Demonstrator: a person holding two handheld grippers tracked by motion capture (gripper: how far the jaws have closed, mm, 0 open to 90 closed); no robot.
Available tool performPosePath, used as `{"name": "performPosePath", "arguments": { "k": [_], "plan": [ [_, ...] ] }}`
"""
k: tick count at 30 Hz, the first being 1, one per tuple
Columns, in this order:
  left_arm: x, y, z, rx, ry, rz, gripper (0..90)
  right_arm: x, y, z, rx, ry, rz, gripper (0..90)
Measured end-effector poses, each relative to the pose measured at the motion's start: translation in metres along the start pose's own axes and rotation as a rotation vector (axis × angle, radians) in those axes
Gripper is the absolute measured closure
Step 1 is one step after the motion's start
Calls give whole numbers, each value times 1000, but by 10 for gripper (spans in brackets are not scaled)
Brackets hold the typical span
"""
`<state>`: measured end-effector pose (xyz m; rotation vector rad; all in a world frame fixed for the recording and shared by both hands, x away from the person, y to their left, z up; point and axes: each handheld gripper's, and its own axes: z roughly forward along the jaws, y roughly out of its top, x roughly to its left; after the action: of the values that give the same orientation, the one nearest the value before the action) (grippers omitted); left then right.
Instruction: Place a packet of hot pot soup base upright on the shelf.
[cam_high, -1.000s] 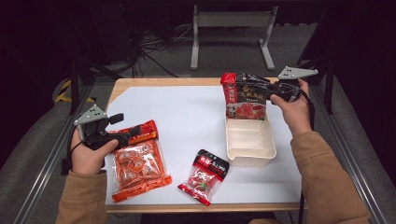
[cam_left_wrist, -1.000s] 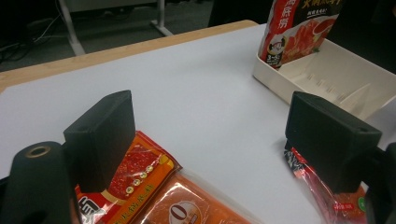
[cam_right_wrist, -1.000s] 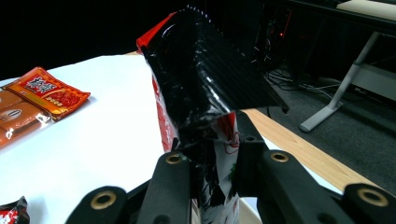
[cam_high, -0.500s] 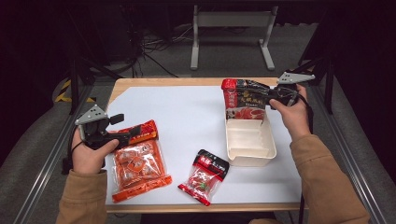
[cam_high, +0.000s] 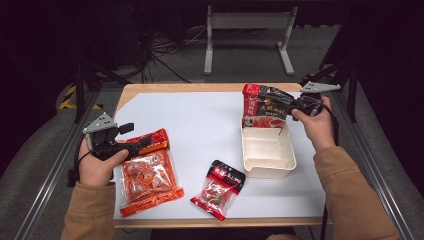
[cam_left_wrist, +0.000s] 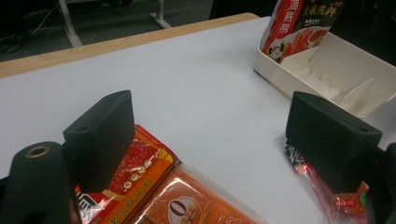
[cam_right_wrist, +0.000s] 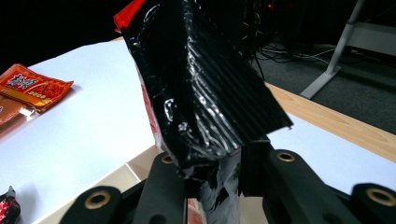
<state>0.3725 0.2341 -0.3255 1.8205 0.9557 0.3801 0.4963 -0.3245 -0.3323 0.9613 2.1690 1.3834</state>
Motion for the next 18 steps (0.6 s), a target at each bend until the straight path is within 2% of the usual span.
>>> {"name": "performPosePath", "arguments": {
  "k": [9, 13, 15, 16, 18],
  "plan": [
    [1, -2, 2, 11, -1, -4, 163, 3, 2, -1, 14, -20, -9, 716],
    [3, -5, 2, 16, 4, -11, 147, 4, 3, -1, 8, -38, -7, 649],
    [4, -7, 2, 10, 6, -15, 141, 5, 3, -3, 2, -47, -6, 528],
    [5, -8, 2, 7, 8, -14, 139, 6, 3, -4, -4, -44, 9, 462],
    [5, -9, 2, 8, 8, -13, 131, 7, 3, -5, -17, -48, 7, 395]
  ]
}}
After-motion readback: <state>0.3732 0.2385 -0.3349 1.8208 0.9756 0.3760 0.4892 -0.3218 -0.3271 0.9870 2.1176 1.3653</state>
